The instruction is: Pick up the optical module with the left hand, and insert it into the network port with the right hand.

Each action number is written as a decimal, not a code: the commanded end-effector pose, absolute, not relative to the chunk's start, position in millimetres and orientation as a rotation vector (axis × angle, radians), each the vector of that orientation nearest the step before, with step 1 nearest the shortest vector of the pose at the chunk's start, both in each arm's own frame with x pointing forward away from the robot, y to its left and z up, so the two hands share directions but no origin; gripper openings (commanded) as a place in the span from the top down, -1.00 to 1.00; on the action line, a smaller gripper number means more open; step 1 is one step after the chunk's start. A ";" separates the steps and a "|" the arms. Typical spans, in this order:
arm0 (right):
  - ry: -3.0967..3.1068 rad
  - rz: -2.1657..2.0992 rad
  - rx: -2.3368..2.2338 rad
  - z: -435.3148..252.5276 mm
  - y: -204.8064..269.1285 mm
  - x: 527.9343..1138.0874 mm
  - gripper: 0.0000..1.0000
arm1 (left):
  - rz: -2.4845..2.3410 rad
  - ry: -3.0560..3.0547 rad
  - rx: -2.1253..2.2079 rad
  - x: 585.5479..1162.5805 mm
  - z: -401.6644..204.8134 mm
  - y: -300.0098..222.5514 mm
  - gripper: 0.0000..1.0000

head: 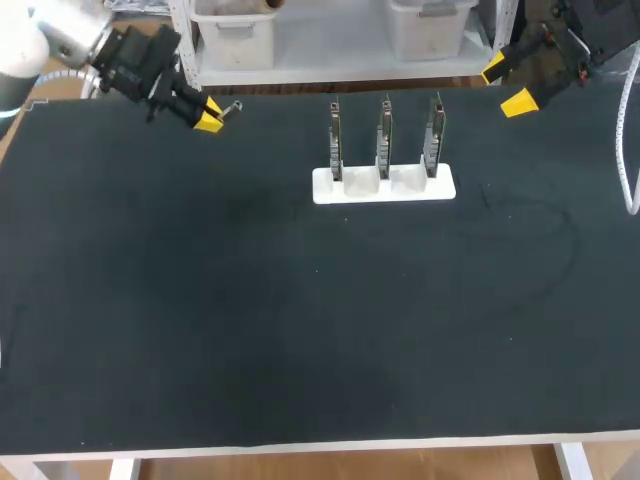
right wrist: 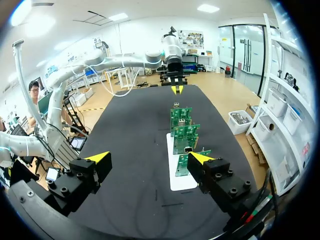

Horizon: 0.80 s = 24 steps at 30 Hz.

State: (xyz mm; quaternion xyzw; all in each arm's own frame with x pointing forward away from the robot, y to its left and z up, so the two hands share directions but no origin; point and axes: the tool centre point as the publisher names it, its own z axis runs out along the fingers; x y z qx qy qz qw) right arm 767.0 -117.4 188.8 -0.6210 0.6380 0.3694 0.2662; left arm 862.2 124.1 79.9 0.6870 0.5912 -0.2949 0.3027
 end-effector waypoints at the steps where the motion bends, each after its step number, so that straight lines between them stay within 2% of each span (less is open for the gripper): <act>1: 1.722 0.996 -1.676 188.9 -117.3 766.4 -1.00 | -0.876 1.539 1.868 870.1 78.0 126.4 1.00; 17: 1.722 0.996 -1.676 188.9 -117.3 766.4 -1.00 | -0.876 1.539 1.868 870.1 78.0 126.4 1.00; 24: 1.722 0.996 -1.676 188.9 -117.3 766.4 -1.00 | -0.776 1.376 1.977 890.3 130.3 91.0 1.00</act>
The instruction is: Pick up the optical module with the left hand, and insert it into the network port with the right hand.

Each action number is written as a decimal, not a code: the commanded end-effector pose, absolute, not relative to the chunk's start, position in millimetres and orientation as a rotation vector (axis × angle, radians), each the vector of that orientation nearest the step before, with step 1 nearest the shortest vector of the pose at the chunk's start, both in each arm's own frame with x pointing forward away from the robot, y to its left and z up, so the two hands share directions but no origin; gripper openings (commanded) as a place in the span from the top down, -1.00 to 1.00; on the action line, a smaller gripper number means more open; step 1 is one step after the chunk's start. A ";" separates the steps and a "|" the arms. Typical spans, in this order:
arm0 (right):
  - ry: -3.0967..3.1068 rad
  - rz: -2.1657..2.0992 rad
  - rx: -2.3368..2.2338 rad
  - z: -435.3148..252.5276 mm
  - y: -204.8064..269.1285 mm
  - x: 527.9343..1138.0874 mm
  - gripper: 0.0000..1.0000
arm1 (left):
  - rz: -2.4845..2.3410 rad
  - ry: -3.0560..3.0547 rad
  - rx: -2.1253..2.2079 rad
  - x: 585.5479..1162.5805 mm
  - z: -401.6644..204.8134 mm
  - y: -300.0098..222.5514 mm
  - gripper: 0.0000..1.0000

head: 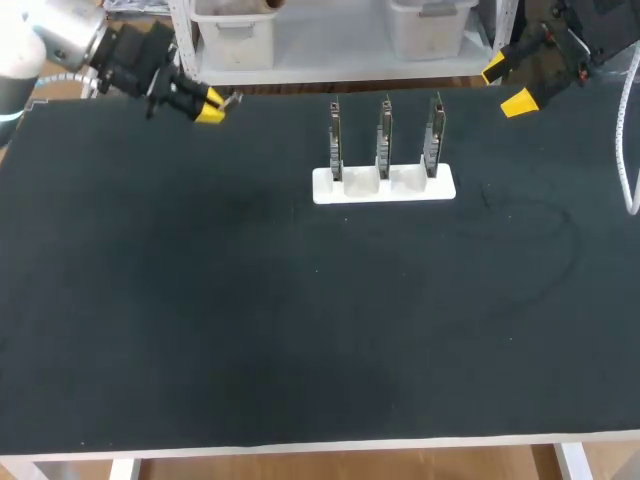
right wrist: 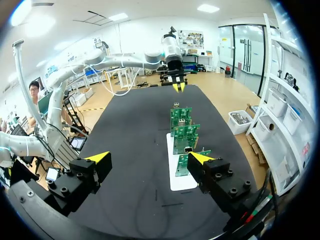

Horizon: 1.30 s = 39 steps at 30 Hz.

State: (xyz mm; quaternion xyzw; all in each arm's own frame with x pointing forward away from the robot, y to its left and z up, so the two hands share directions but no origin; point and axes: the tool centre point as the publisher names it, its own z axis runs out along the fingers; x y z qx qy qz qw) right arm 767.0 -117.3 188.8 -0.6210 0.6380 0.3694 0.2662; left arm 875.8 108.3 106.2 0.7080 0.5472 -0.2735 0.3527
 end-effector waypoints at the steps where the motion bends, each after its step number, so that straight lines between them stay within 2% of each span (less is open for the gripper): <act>1: 1.722 0.996 -1.676 188.9 -117.3 766.4 -1.00 | -0.761 1.356 1.981 891.4 137.1 86.8 1.00; 9: 1.722 0.996 -1.676 188.9 -117.3 766.4 -1.00 | -0.748 1.255 2.061 888.2 163.8 50.7 1.00; 19: 1.722 0.996 -1.676 188.9 -117.3 766.4 -1.00 | -0.806 1.167 2.029 883.5 167.3 25.8 1.00; 39: 1.722 0.996 -1.676 188.9 -117.3 766.4 -1.00 | -0.807 1.164 2.031 882.9 167.3 24.3 1.00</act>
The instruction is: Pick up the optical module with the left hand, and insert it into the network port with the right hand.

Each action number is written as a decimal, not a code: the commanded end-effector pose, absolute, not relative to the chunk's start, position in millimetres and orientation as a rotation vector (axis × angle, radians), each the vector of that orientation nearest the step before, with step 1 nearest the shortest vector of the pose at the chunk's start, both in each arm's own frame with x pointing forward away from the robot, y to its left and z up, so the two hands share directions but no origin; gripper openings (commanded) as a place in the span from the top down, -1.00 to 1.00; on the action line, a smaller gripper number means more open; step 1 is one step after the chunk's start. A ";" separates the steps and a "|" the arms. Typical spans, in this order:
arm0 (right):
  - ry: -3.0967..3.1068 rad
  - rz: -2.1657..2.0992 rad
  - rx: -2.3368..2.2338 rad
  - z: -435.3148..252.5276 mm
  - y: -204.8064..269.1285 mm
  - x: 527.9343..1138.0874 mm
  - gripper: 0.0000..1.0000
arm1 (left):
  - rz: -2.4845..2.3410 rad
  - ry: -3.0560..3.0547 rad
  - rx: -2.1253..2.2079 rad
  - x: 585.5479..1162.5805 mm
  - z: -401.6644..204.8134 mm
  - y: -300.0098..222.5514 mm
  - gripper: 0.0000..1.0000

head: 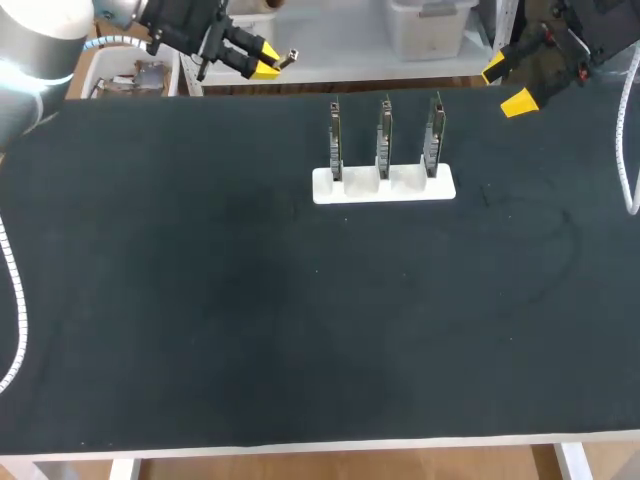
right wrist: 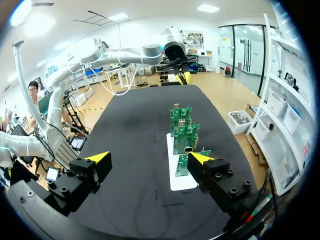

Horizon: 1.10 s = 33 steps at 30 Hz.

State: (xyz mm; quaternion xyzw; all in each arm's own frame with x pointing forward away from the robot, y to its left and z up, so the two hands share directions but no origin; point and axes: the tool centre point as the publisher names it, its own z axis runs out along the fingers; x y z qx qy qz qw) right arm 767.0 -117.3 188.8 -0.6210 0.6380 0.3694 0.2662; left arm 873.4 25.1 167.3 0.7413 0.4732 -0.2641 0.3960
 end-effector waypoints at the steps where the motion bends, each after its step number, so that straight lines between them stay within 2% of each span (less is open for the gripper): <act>1: 1.722 0.996 -1.676 188.9 -117.3 766.4 -1.00 | -0.807 1.164 2.031 882.9 167.3 24.3 1.00; 10: 1.722 0.996 -1.676 188.9 -117.3 766.4 -1.00 | -0.823 1.181 2.041 878.4 166.6 15.1 1.00; 14: 1.722 0.996 -1.676 188.9 -117.3 766.4 -1.00 | -0.803 1.187 2.046 864.1 181.0 -3.3 1.00; 21: 1.722 0.996 -1.676 188.9 -117.3 766.4 -1.00 | -0.733 1.246 2.023 847.8 202.6 -2.5 1.00; 33: 1.722 0.996 -1.676 188.9 -117.3 766.4 -1.00 | -0.794 1.198 1.907 828.9 196.0 -29.6 1.00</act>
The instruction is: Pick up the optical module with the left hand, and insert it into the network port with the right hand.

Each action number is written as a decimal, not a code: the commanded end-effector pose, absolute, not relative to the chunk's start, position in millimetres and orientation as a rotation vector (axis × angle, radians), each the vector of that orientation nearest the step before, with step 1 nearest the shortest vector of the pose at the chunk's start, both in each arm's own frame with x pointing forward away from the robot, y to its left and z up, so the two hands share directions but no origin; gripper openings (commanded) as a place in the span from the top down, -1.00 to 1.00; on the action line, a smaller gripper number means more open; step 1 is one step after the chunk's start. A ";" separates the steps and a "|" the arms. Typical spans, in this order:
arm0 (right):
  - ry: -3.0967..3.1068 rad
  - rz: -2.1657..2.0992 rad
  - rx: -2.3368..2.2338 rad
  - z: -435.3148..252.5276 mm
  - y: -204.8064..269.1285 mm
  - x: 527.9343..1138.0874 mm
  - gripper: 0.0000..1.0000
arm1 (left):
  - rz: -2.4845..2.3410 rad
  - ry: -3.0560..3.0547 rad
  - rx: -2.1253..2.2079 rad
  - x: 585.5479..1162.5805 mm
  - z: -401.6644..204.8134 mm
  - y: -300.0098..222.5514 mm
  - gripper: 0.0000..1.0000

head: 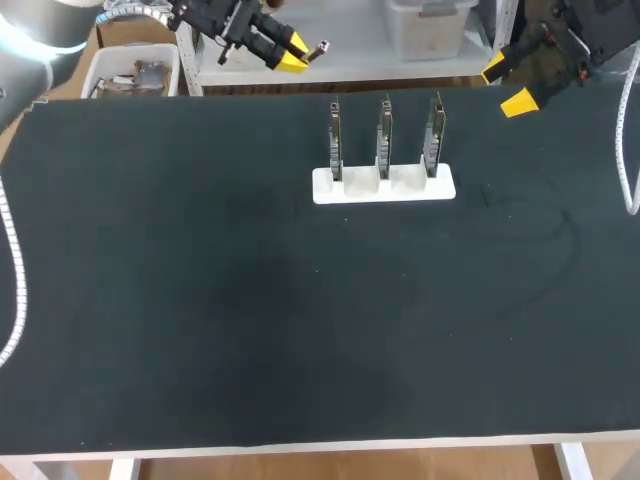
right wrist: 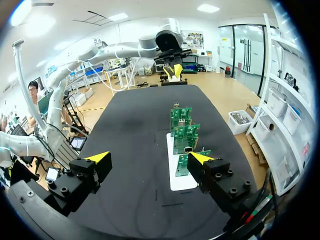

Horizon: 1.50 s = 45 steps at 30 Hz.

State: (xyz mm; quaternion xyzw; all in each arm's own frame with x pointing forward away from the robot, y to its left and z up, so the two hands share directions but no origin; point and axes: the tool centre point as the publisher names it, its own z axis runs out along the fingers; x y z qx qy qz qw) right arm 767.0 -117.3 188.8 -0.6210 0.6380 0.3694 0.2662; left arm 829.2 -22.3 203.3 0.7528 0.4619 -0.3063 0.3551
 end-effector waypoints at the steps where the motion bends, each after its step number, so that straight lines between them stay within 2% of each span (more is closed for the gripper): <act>1: 1.722 0.996 -1.676 188.9 -117.3 766.4 -1.00 | -0.800 1.188 1.899 828.4 195.5 -32.4 1.00; 16: 1.722 0.996 -1.676 188.9 -117.3 766.4 -1.00 | -0.793 1.139 1.837 831.3 189.8 -72.3 1.00; 45: 1.722 0.996 -1.676 188.9 -117.3 766.4 -1.00 | -0.823 1.173 1.709 817.8 172.6 -88.5 1.00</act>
